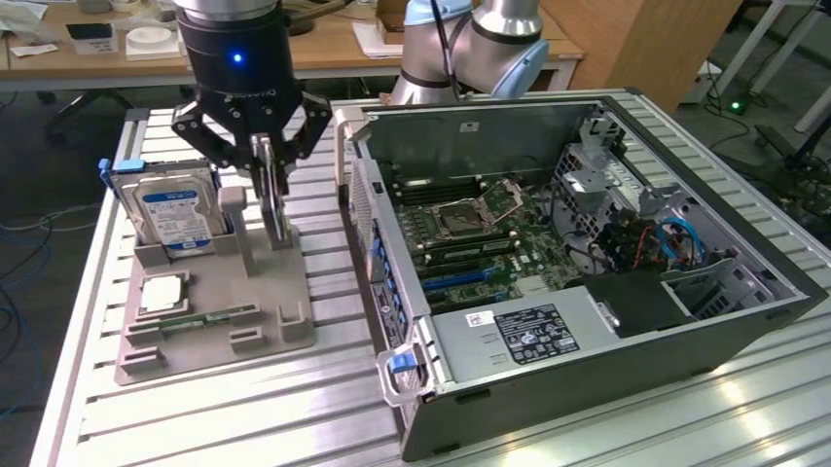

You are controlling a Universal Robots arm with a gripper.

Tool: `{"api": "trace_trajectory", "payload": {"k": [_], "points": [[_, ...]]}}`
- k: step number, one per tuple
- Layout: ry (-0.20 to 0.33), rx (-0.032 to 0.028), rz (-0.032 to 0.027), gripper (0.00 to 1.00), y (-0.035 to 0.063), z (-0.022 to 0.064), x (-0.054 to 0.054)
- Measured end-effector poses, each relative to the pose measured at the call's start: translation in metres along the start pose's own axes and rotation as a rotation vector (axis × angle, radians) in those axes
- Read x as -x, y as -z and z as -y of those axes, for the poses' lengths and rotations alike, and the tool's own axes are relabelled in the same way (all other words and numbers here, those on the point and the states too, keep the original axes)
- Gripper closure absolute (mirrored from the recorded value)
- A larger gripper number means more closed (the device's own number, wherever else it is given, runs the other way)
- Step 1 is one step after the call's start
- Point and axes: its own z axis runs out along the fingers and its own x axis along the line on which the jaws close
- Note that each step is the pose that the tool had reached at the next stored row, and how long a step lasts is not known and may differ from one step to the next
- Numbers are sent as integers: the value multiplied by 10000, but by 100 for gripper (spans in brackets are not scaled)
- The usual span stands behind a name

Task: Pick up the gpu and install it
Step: 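Pick up the gpu and move the gpu toward the slot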

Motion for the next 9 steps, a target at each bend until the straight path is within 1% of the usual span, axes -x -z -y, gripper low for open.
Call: {"api": "trace_trajectory", "payload": {"k": [9], "points": [[0,0,0,72,101,0,4]]}}
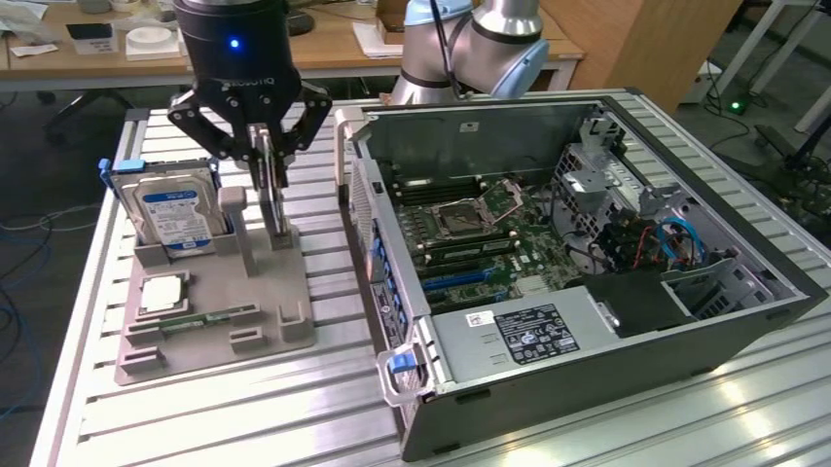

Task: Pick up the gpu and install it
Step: 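Pick up the gpu and move the gpu toward the slot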

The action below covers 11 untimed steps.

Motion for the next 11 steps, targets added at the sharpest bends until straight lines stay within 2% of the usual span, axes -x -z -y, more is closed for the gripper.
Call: {"api": "trace_trajectory", "payload": {"k": [11], "points": [[0,0,0,72,134,1,5]]}}
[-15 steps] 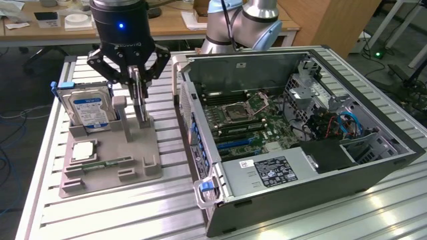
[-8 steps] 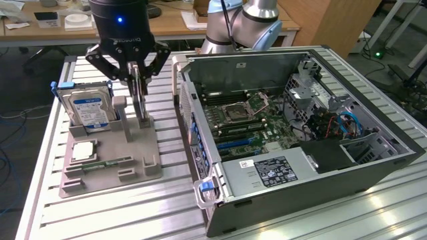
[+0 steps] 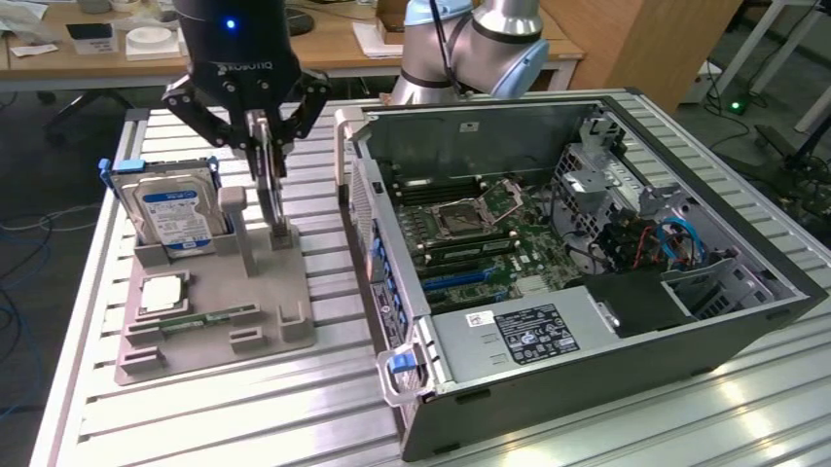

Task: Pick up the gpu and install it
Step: 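Pick up the gpu and move the gpu toward the slot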

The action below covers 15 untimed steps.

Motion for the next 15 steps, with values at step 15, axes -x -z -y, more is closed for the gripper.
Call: {"api": "trace_trajectory", "payload": {"k": [15], "points": [[0,0,-1,72,199,1,8]]}}
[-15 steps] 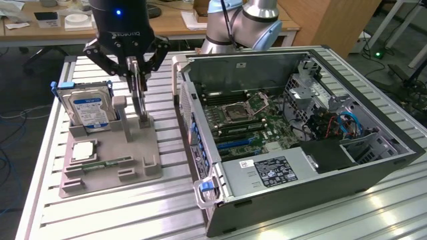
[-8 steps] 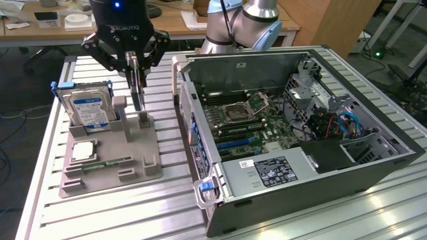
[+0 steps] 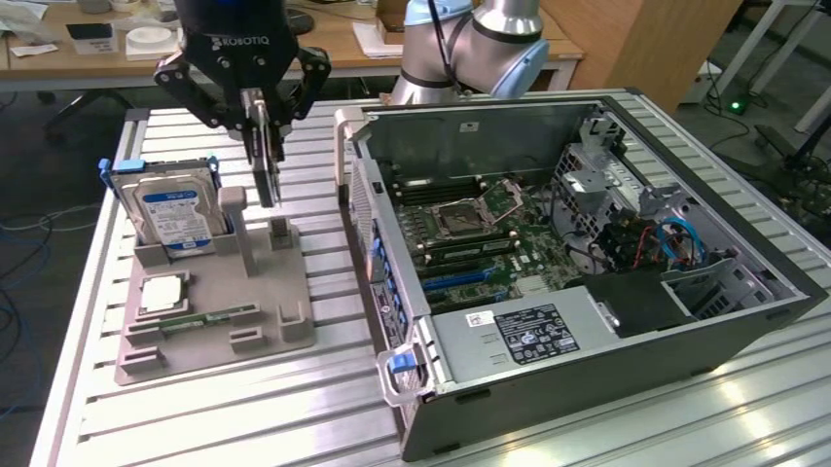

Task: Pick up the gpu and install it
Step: 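Pick up the gpu and move the gpu toward the slot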

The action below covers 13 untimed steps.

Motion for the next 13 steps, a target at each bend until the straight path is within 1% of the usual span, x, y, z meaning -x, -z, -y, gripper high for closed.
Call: {"api": "trace_trajectory", "payload": {"k": [13], "points": [[0,1,1,72,188,1,7]]}}
